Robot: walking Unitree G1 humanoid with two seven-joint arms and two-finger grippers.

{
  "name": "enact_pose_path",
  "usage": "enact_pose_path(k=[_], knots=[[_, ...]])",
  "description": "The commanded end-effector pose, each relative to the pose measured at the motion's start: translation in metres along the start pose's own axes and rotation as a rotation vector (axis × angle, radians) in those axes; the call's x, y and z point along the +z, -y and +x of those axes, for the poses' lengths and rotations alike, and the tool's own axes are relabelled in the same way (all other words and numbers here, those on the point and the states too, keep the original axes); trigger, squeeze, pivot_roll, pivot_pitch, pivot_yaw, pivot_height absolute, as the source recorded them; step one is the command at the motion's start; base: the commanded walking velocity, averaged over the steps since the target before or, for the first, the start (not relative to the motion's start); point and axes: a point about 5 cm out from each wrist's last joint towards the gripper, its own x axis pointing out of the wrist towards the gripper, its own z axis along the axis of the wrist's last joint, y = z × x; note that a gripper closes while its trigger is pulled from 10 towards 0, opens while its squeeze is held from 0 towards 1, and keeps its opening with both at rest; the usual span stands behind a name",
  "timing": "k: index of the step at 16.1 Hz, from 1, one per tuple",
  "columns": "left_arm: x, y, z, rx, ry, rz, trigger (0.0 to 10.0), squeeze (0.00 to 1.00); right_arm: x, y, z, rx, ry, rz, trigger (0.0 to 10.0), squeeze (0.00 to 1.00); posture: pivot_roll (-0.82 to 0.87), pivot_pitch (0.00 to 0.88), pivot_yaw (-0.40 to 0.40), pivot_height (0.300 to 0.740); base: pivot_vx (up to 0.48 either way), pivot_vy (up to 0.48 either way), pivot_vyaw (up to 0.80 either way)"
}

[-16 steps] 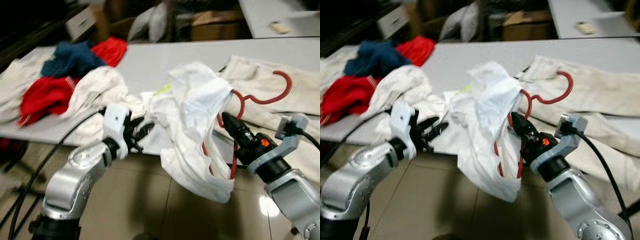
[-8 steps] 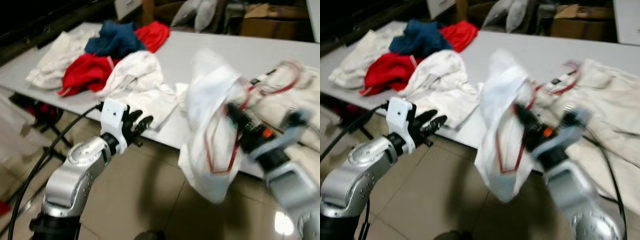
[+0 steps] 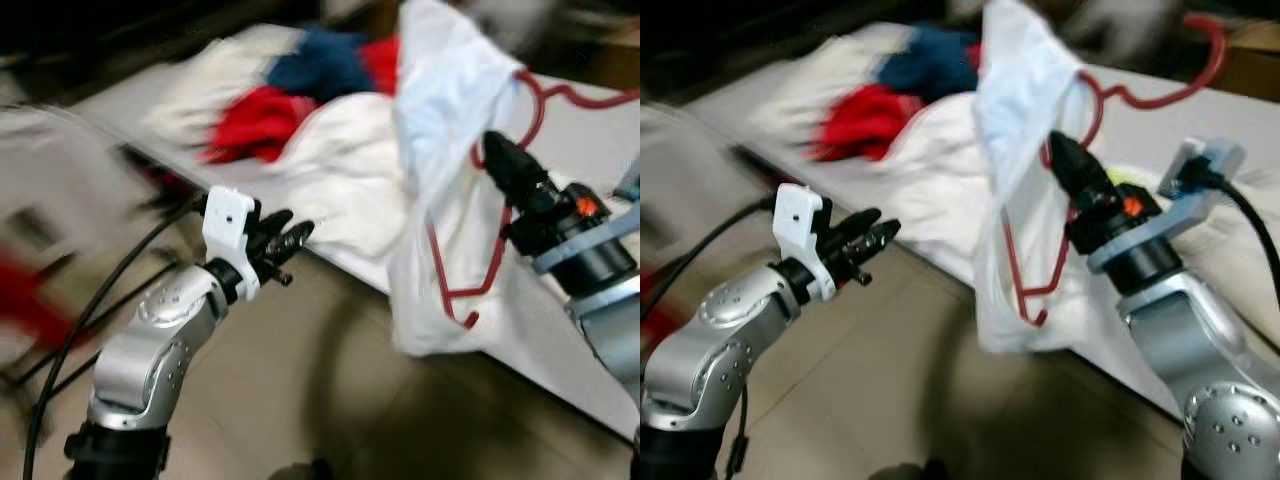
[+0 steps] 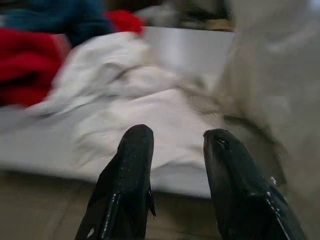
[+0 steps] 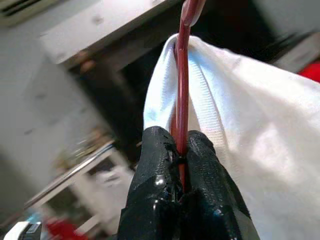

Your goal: Hang hanger

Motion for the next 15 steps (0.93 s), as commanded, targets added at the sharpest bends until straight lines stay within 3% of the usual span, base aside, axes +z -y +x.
enact_pose_path(k=[1,5,12,15], knots=[[0.000,0.000,-0.002,-0.014,-0.012,0.019,10.0,0.00,-0.006,-0.006,-0.003,0.028,-0.030,0.015,10.0,0.00,-0.09,0.055,0.168,0.740,0.000,0.000,0.80],[-0.001,0.001,-0.001,-0.033,-0.022,0.016,10.0,0.00,-0.018,-0.014,-0.011,0.054,-0.090,0.048,10.0,0.00,-0.09,0.068,0.180,0.740,0.000,0.000,0.80],[-0.001,0.002,-0.001,-0.024,-0.012,0.005,10.0,0.00,-0.042,-0.001,-0.014,-0.097,-0.146,0.072,10.0,0.00,-0.09,0.074,0.162,0.740,0.000,0.000,0.79],[-0.001,0.002,-0.002,-0.017,-0.009,0.001,10.0,0.00,-0.049,-0.002,-0.015,-0.100,-0.166,0.078,10.0,0.00,-0.09,0.077,0.152,0.740,0.000,0.000,0.78]])
